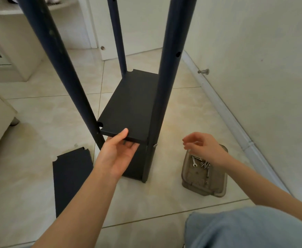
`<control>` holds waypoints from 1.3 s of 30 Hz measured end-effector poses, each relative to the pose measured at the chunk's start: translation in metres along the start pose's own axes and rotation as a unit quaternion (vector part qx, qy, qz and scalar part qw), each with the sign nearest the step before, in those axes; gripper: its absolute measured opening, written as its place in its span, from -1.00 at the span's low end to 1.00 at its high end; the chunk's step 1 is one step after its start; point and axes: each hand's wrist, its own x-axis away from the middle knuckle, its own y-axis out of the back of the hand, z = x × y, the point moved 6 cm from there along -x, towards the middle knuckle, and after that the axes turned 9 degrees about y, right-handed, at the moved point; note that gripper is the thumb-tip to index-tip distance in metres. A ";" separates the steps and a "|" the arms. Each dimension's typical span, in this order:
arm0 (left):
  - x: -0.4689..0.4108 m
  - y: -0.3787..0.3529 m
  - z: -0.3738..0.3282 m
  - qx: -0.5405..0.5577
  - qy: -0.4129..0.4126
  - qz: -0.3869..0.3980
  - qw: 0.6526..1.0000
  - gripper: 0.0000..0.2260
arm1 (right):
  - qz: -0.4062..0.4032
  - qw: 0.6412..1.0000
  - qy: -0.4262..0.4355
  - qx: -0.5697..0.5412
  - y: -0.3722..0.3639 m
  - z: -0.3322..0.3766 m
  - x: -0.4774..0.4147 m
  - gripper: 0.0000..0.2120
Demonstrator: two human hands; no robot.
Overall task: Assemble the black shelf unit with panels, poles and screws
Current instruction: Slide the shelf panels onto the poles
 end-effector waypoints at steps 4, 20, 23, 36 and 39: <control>0.000 0.000 0.001 -0.006 -0.008 0.004 1.000 -0.43 | 0.012 0.989 -0.115 0.090 0.012 -0.082 0.003 -0.89; -0.007 0.010 -0.004 -0.036 -0.056 0.022 0.998 -0.62 | 0.274 0.799 -0.158 0.511 -0.040 -0.233 -0.004 -0.69; -0.007 0.011 -0.004 -0.042 -0.061 0.026 0.997 -0.58 | 0.295 0.765 -0.135 0.556 -0.045 -0.236 -0.007 -0.68; -0.009 0.012 -0.002 -0.045 -0.048 0.049 0.997 -0.81 | 0.270 0.822 -0.128 0.485 -0.030 -0.215 -0.008 -0.72; -0.009 0.012 -0.001 -0.031 -0.039 0.045 0.998 -0.82 | 0.232 0.876 -0.106 0.409 -0.019 -0.184 -0.007 -0.95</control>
